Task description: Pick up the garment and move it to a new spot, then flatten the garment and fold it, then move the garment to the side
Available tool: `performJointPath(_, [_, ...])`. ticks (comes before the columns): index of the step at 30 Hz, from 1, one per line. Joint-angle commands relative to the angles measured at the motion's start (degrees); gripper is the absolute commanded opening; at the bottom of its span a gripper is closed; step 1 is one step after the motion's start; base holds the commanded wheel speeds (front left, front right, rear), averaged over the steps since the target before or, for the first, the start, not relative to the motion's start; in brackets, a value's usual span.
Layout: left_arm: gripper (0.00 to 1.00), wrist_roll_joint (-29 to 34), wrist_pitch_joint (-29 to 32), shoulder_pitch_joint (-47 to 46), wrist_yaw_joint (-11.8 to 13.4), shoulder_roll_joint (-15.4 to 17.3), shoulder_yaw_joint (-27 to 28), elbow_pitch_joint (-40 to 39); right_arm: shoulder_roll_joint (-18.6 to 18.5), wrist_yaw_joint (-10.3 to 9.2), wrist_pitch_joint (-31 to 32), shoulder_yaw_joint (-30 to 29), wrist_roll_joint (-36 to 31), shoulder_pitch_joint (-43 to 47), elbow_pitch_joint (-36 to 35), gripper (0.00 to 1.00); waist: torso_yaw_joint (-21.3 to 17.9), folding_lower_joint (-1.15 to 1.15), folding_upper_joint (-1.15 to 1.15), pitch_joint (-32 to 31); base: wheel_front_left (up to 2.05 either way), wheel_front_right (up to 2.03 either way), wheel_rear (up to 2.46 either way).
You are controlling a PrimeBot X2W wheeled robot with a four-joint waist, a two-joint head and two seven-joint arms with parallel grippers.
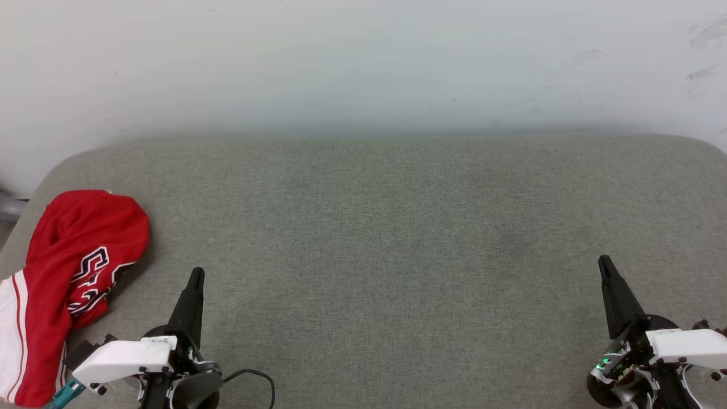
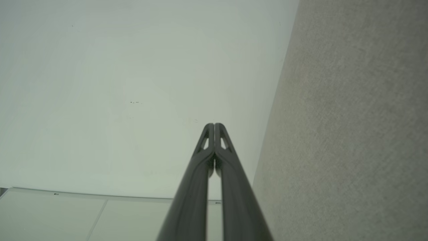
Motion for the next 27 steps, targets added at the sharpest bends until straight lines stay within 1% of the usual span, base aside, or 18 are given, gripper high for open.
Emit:
performJointPath(1, [0.00,0.00,0.09,-0.43,-0.14,-0.13,0.10,-0.04,-0.07,-0.02,0.01,0.06,0.23,-0.72,0.06,0.00,0.00,0.00,0.00,0.00,0.00,0.00,0.00])
performJointPath(27, [0.00,0.00,0.08,-0.43,-0.14,-0.13,0.10,-0.04,-0.07,-0.02,0.01,0.06,0.23,-0.72,0.06,0.00,0.00,0.00,0.00,0.00,0.00,0.00,0.00])
